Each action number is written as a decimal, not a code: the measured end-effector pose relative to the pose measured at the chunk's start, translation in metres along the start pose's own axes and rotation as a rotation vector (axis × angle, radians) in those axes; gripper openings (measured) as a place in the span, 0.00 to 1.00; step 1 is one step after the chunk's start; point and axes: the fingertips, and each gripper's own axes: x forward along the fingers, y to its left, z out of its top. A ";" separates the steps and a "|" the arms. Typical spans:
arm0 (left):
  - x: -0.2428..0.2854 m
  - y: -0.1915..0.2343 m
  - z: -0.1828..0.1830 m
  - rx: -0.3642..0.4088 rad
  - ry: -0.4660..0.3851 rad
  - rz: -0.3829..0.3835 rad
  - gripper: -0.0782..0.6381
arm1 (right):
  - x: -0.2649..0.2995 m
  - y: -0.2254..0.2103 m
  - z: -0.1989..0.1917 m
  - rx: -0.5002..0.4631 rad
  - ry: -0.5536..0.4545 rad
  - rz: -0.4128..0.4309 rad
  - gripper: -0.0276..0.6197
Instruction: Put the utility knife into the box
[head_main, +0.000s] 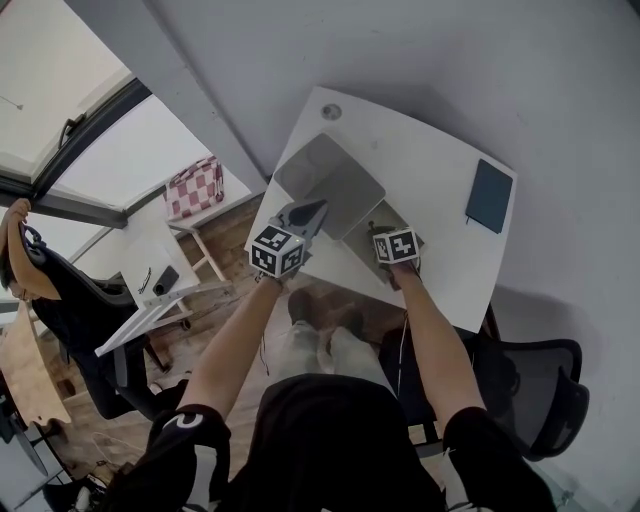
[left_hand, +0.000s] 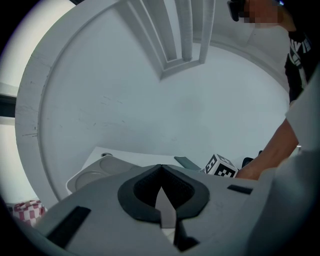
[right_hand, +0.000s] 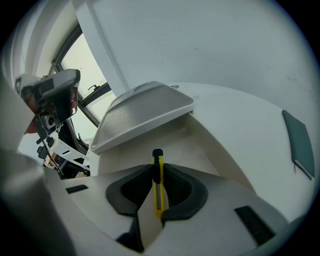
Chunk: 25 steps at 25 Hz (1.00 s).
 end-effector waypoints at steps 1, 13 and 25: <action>0.000 -0.001 -0.001 0.000 0.000 -0.001 0.14 | 0.000 -0.001 0.001 0.002 -0.006 0.000 0.17; -0.005 -0.005 0.026 0.004 -0.057 0.012 0.14 | -0.058 -0.018 0.032 0.061 -0.209 -0.017 0.22; -0.010 -0.055 0.095 0.079 -0.152 -0.033 0.14 | -0.191 -0.017 0.100 -0.082 -0.532 -0.116 0.18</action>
